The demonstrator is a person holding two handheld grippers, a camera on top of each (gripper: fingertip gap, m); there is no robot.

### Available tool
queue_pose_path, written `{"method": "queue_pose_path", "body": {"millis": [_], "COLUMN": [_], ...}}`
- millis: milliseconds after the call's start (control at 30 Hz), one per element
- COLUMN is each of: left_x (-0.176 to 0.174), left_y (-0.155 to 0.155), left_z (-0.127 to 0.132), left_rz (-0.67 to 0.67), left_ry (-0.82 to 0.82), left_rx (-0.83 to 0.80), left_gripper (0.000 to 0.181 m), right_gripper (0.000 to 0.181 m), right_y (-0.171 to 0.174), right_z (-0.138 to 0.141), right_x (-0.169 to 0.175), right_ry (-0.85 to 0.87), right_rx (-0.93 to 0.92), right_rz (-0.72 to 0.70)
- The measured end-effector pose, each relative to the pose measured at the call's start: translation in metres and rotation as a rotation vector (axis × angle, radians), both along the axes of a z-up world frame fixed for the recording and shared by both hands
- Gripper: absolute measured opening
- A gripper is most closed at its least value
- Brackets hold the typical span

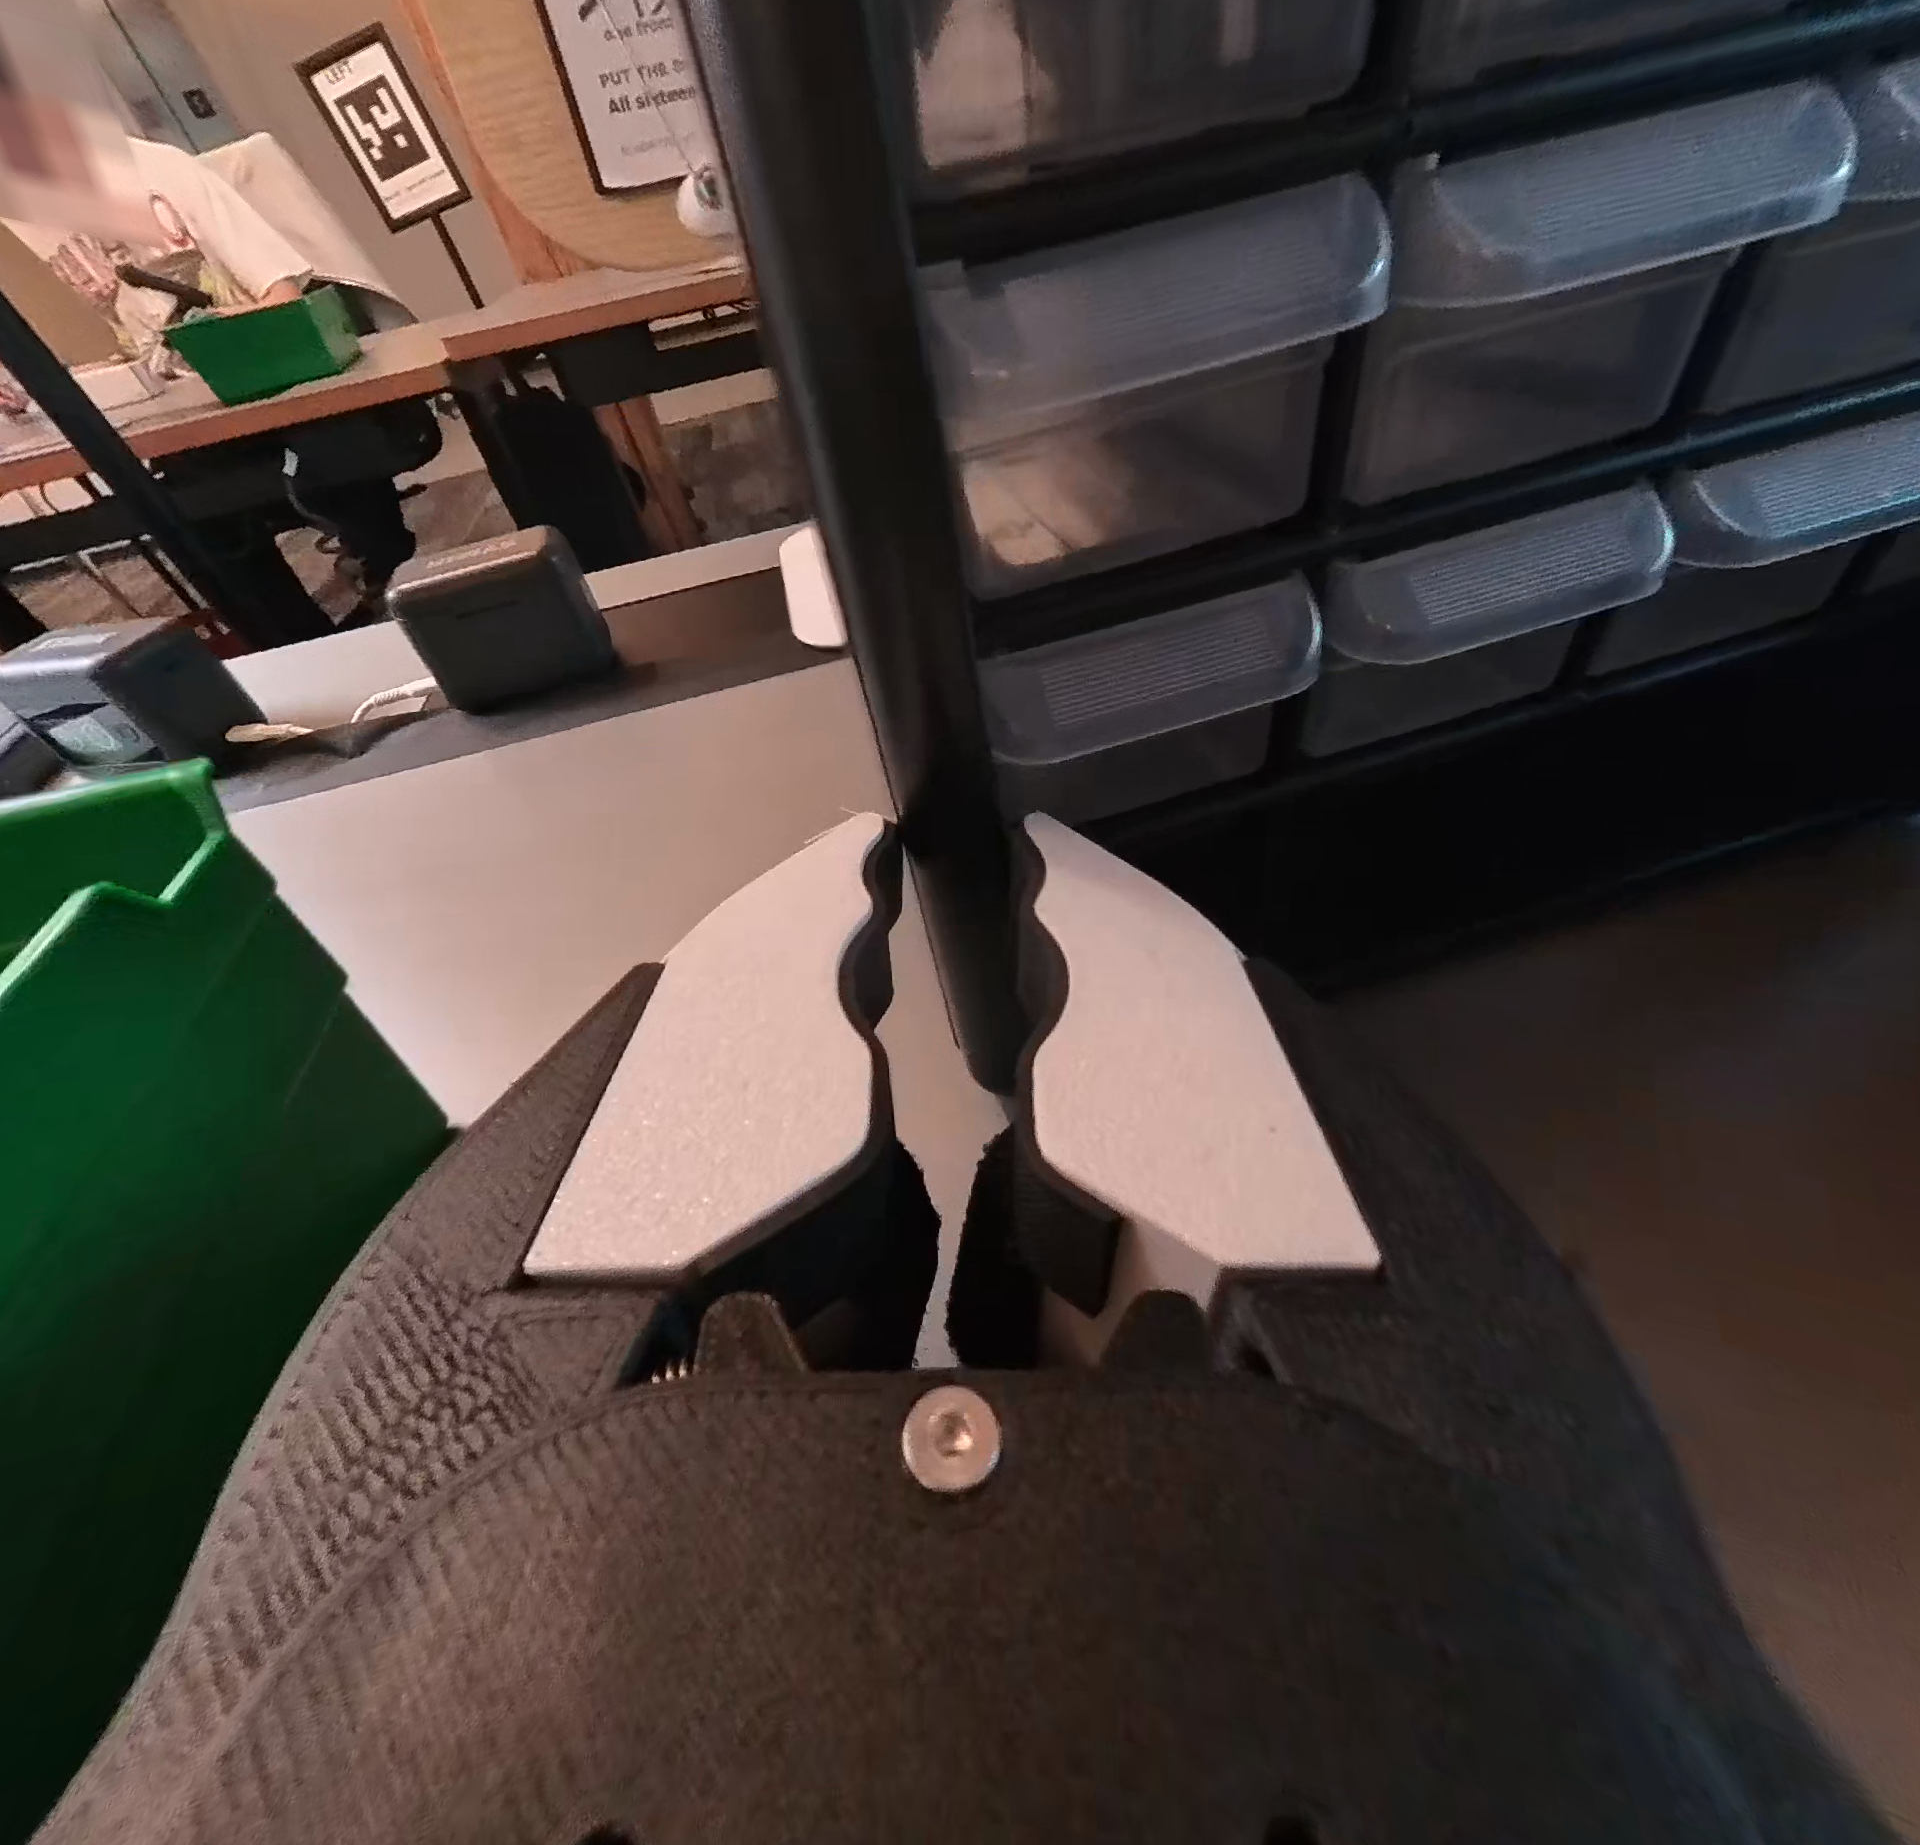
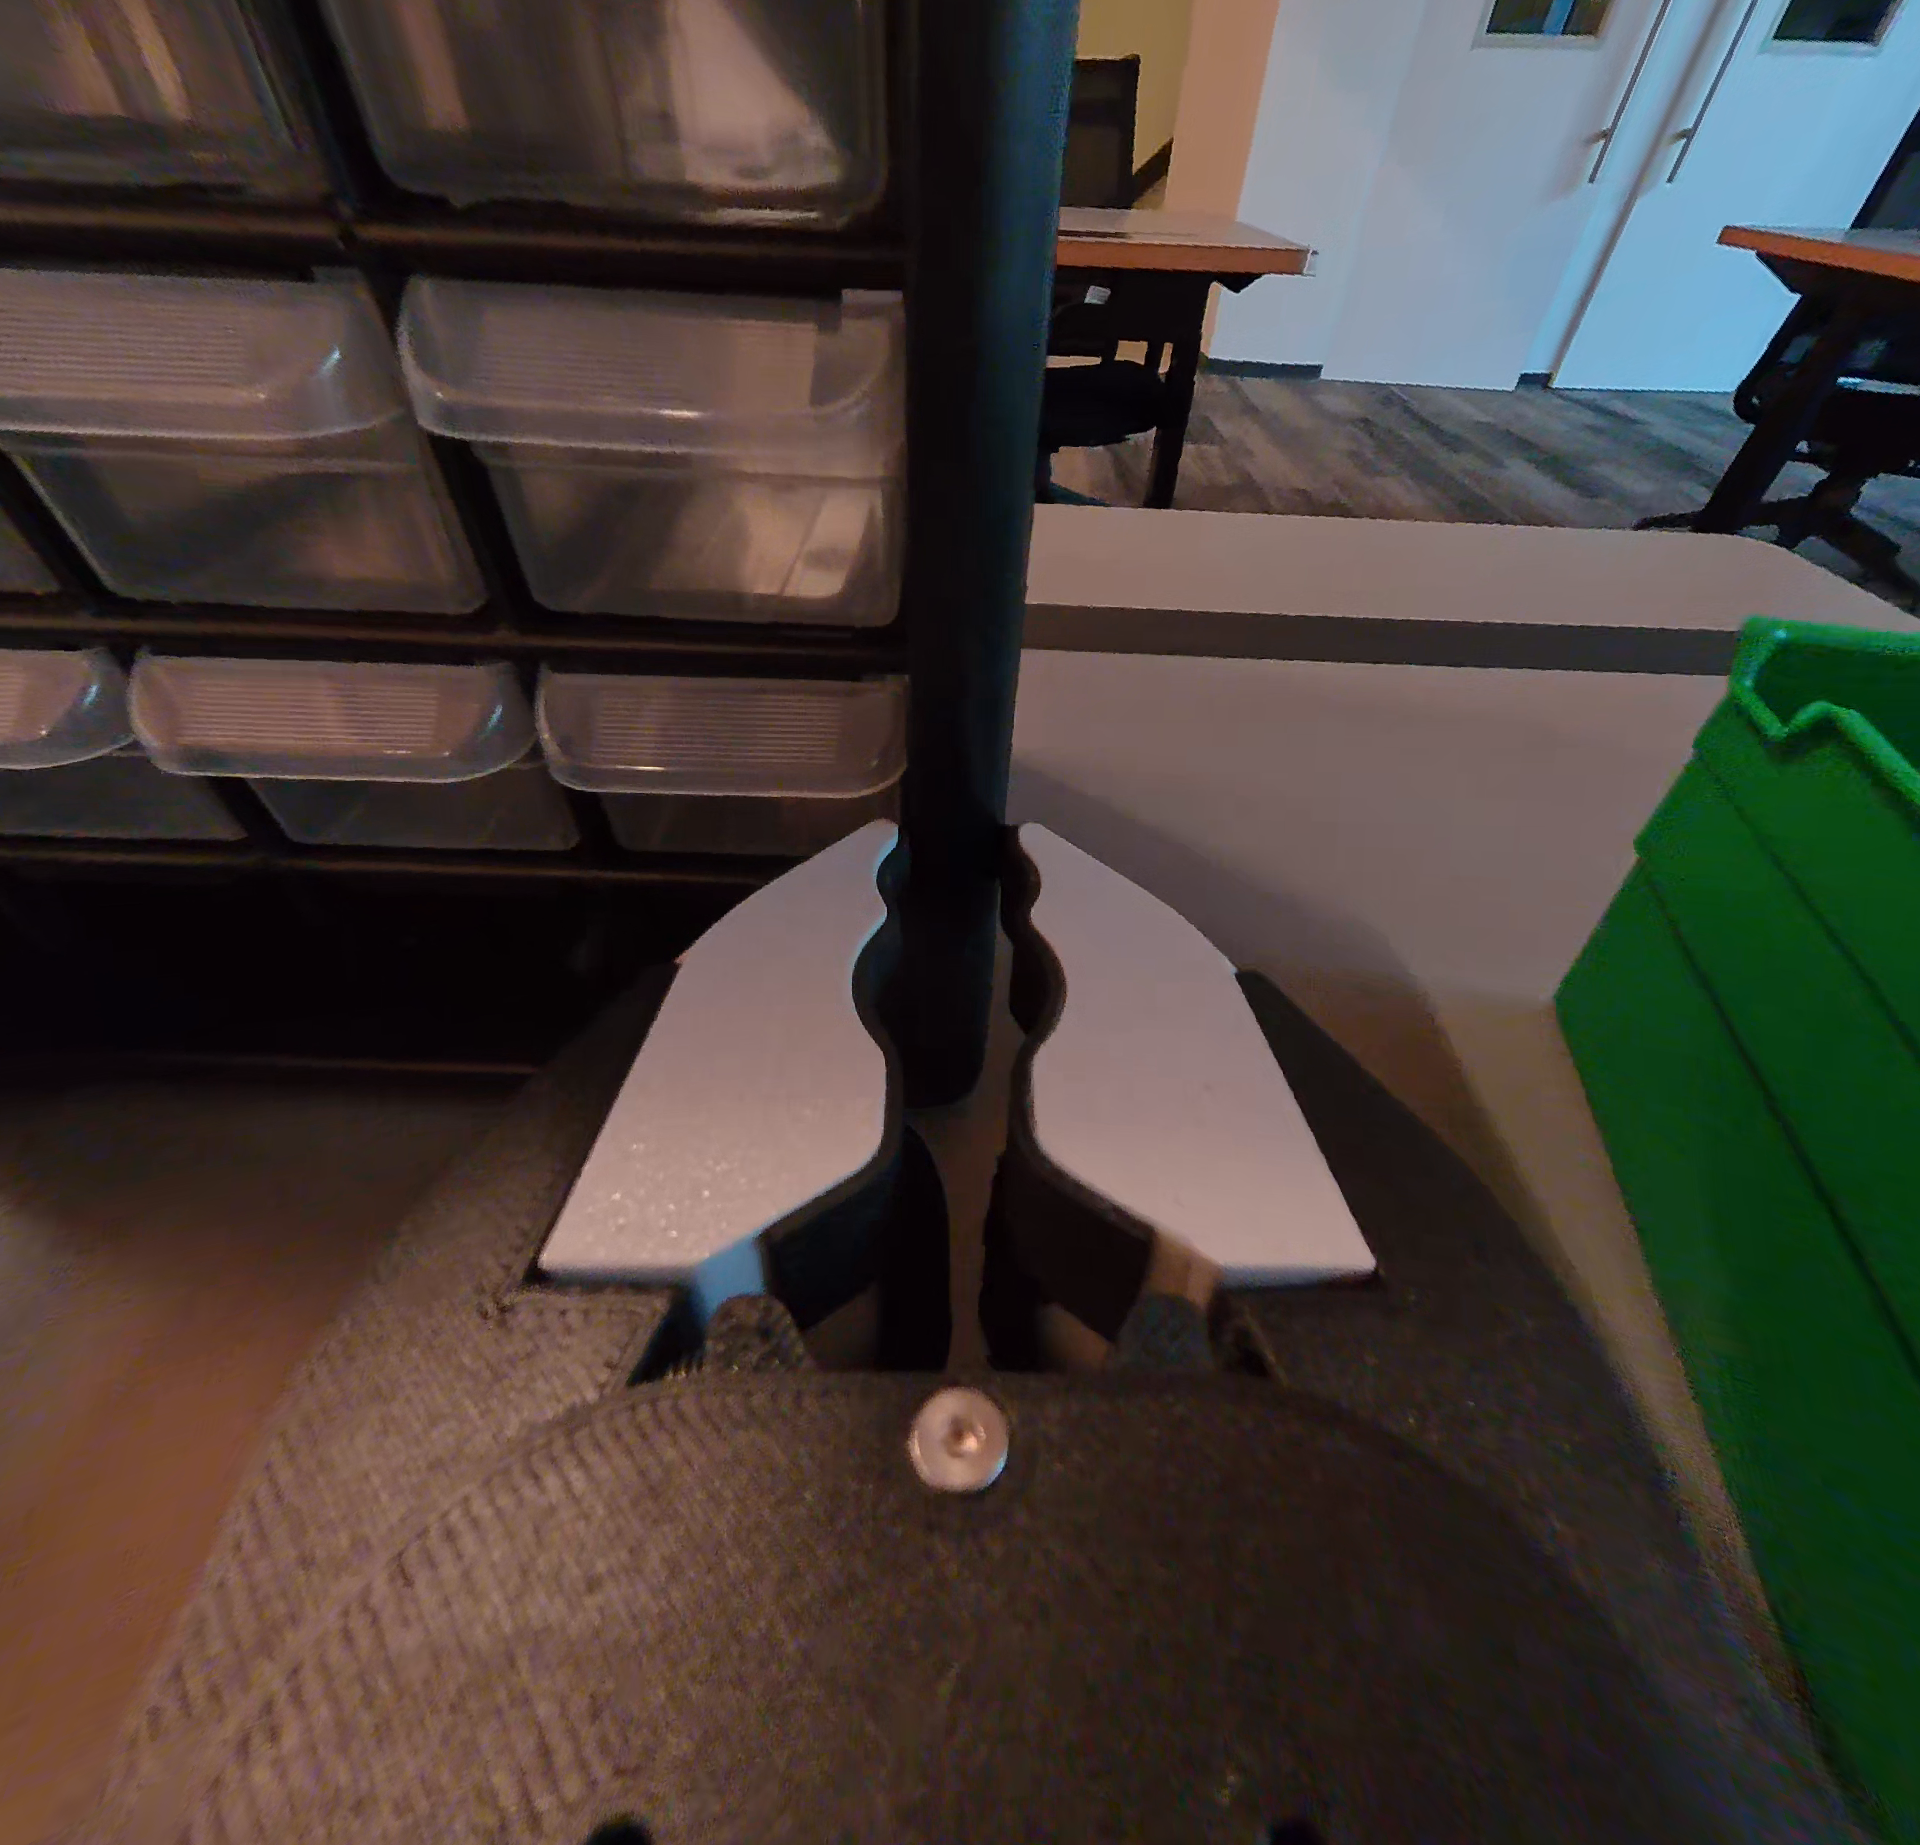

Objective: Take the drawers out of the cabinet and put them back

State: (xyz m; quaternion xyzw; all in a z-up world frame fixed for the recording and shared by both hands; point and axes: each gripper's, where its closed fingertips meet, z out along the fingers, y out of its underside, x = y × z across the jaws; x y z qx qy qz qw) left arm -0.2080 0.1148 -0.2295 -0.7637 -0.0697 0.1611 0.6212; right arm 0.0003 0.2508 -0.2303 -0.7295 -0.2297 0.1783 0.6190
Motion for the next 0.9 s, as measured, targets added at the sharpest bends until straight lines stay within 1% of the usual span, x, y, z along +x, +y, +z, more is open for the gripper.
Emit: {"method": "queue_pose_path", "body": {"millis": [267,367,500,900], "left_x": [0.025,0.03,0.033,0.035], "left_y": [-0.036,-0.045,-0.05,-0.052], "left_z": [-0.001,-0.001,-0.001,0.0], "left_rz": [-0.038,-0.041,-0.049,-0.079], "left_ry": [-0.001,0.008,-0.003,-0.028], "left_rx": [-0.027,-0.034,-0.035,-0.018], "left_gripper": [0.021,0.021,0.02,0.021], "right_gripper": [0.016,0.016,0.017,0.017], "right_y": [-0.031,-0.041,-0.052,-0.051], "right_z": [0.0,0.0,0.0,0.0], "right_x": [0.021,0.027,0.033,0.033], "right_ry": [-0.035,-0.023,-0.032,-0.011], "right_rx": [0.021,0.01,0.016,0.002], "right_rz": [-0.013,-0.004,0.002,0.015]}}
